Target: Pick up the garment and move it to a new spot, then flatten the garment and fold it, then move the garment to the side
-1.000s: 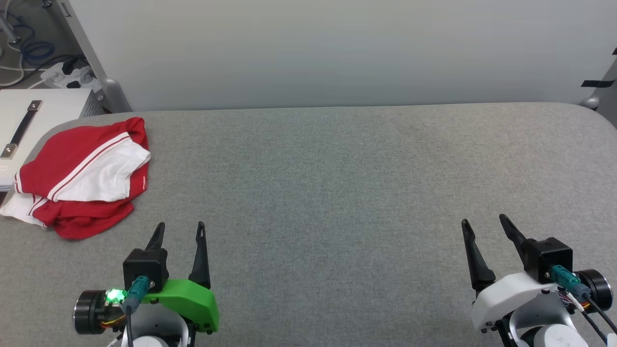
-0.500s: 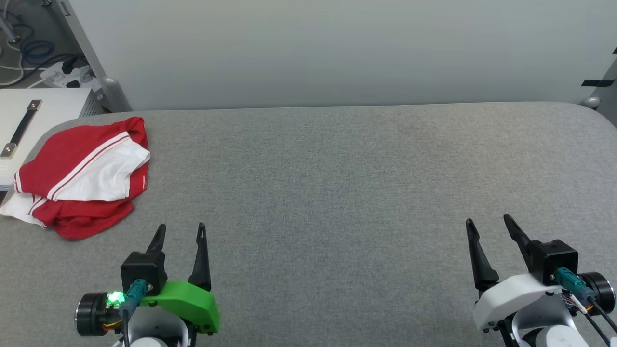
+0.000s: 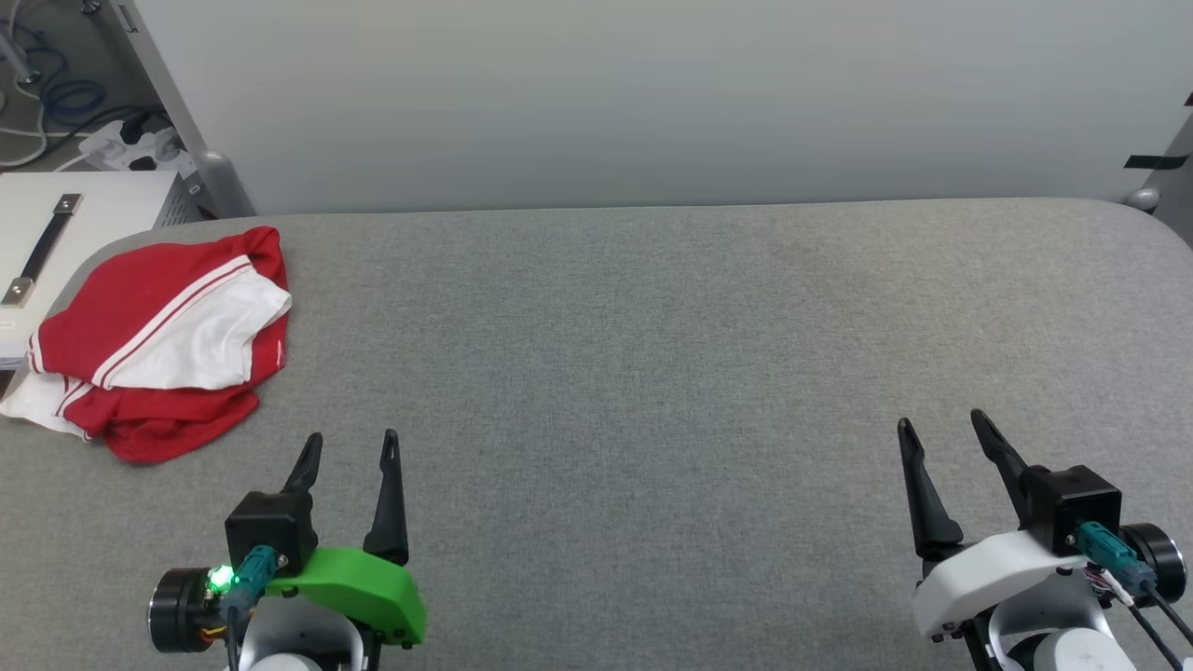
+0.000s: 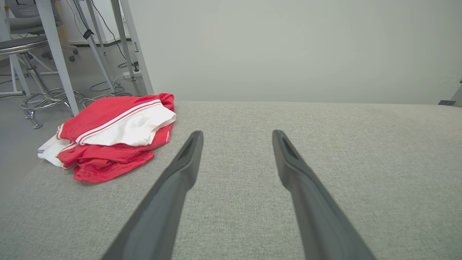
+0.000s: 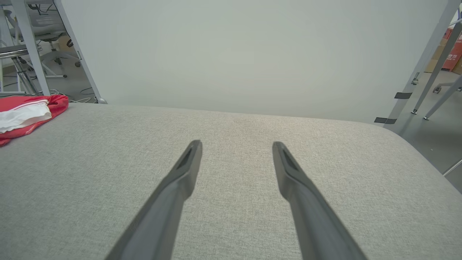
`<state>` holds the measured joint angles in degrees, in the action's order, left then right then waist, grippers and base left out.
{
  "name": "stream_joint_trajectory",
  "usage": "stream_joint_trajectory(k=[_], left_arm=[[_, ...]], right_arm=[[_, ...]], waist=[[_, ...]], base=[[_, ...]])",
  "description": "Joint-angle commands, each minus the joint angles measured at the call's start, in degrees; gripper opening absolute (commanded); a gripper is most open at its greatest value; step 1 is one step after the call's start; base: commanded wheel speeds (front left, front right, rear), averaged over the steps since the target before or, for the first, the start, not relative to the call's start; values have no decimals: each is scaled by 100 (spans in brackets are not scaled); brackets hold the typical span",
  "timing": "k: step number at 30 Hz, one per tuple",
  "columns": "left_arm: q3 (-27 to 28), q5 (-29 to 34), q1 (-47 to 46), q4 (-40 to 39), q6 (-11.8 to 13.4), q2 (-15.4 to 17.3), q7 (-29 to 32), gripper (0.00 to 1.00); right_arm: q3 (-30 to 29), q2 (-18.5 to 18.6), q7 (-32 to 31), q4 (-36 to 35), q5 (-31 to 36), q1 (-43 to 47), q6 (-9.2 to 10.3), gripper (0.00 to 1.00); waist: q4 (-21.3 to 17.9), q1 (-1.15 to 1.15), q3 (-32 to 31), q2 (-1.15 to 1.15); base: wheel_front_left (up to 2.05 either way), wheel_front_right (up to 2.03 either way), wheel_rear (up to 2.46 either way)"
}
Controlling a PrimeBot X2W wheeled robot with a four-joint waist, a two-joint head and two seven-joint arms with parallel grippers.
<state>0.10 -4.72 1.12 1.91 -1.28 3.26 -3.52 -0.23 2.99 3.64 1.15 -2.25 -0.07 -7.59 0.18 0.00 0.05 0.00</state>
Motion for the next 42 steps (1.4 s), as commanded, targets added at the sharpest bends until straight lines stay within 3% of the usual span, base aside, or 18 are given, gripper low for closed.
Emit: stream_joint_trajectory(k=[1,26,42], left_arm=[[-8,-75,23,39,-34,-11,-58,100],[40,-297,49,-182,-210,-19,-392,100],[-69,-429,65,347,-290,-25,-604,100]], right_arm=[[2,-4,60,-37,-44,-38,3,100],[43,-6,390,-307,-208,-84,5,100],[-42,-8,600,203,-105,-82,6,100]], waist=[[2,0,-1,0],[28,0,56,0],[51,0,62,0]], base=[[0,0,0],[0,0,0],[0,0,0]])
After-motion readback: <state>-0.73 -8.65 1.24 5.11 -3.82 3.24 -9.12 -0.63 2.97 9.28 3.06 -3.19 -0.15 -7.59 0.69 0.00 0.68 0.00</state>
